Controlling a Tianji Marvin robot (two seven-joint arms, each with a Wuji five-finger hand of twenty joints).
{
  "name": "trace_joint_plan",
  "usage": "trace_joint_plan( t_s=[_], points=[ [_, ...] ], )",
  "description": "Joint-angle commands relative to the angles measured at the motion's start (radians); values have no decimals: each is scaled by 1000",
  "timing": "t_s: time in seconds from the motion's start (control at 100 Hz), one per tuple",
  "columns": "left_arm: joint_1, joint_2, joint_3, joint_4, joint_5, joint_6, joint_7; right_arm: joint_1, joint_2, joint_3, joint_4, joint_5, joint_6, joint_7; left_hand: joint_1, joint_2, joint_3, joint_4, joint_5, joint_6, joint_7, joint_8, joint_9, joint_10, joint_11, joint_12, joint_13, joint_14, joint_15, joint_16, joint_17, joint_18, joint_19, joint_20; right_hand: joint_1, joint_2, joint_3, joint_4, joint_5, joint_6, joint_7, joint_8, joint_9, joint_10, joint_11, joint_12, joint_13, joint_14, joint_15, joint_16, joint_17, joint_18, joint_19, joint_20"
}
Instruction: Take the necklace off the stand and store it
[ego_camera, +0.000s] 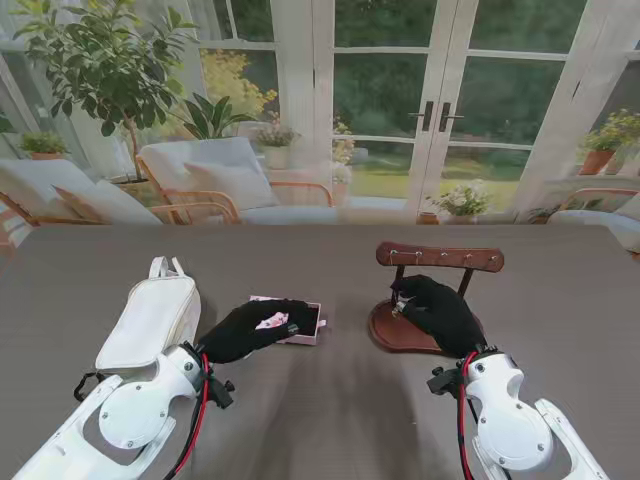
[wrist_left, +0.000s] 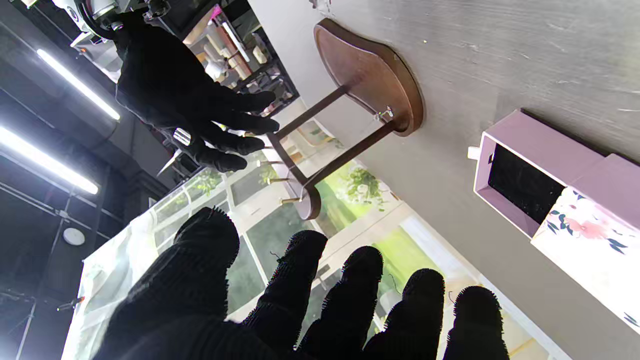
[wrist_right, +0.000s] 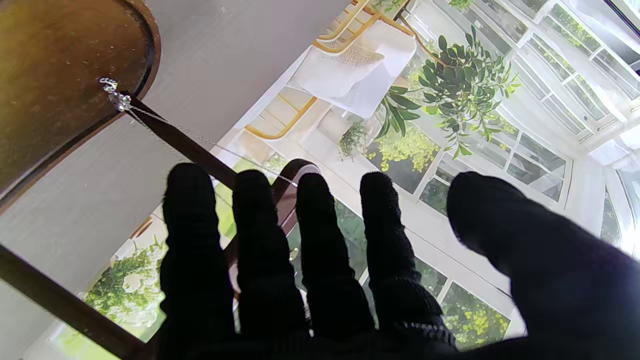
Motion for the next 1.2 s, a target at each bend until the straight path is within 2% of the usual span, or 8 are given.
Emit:
trace_joint_plan(
  t_s=[0.0, 0.17, 0.39, 0.57, 0.77, 0.96, 1.19],
  points=[
    [4, -1, -1, -2, 1, 0, -18, -2, -2, -4, 1, -3, -3, 12, -26, -2, 11, 20, -23, -24, -16, 1, -21, -19, -4, -12, -8, -14, -2, -14, -20, -35, -23, -8, -41, 10, -120, -2, -21, -31, -10, 2, -4, -34, -16, -13, -2, -24, -3, -6, -181, 9, -29, 32],
    [5, -1, -2, -2, 5, -2, -17, 1, -5, -12, 4, -9, 11, -1, -27, -2, 12, 20, -21, -23, -15, 1, -19, -20, -3, -12, -8, -12, -2, -14, -20, -37, -22, -9, -42, 4, -115, -2, -11, -26, -5, 3, 7, -30, -12, -12, 15, -25, 7, -2, -162, 10, -22, 42],
    [1, 2, -4, 1, -11, -9, -33, 34, -14, -37, 35, -36, 76, -43, -26, 1, 13, 20, -21, -23, -15, 1, -16, -17, -2, -11, -6, -10, -1, -14, -19, -36, -21, -9, -47, -31, -88, -6, 18, -14, 23, 12, 39, -22, 10, -5, 58, -19, 41, 11, -122, 9, 27, 65],
    [-1, 0, 0, 0, -17, 7, -31, 65, -31, -68, 77, -72, 137, -123, -23, 2, 12, 19, -17, -21, -14, 1, -13, -11, -1, -10, -1, -8, 1, -12, -15, -33, -19, -8, -51, -92, -37, -18, 60, -1, 75, 27, 96, -20, 55, 18, 128, -16, 115, 47, -90, 3, 178, 73],
    [-7, 3, 2, -3, 0, 5, -38, 107, -35, -98, 132, -127, 190, -157, -23, 6, 9, 18, -20, -23, -15, 1, -10, -13, 0, -8, 3, -8, 3, -9, -9, -31, -14, -5, -39, -139, -15, -31, 92, -1, 106, 28, 146, -30, 92, 40, 200, -24, 191, 82, -62, -15, 329, 43],
    [-3, 2, 0, -6, -4, 9, -36, 144, -54, -137, 194, -138, 245, -232, -19, 6, 6, 19, -15, -22, -13, 1, 2, -8, 3, -5, 12, -2, 5, -6, -5, -27, -11, -3, -32, -161, 7, -38, 149, 14, 134, 31, 200, -25, 124, 58, 256, -34, 244, 104, -26, -15, 401, 23],
    [-3, 5, 0, -9, -7, 14, -50, 186, -71, -167, 258, -151, 302, -291, -19, 10, 0, 18, -10, -19, -11, 2, 11, -3, 6, -1, 18, -1, 7, -2, -2, -25, -8, 1, -35, -167, 18, -42, 142, 23, 134, 27, 225, -27, 129, 60, 292, -36, 273, 114, -3, -15, 433, 11]
  ],
)
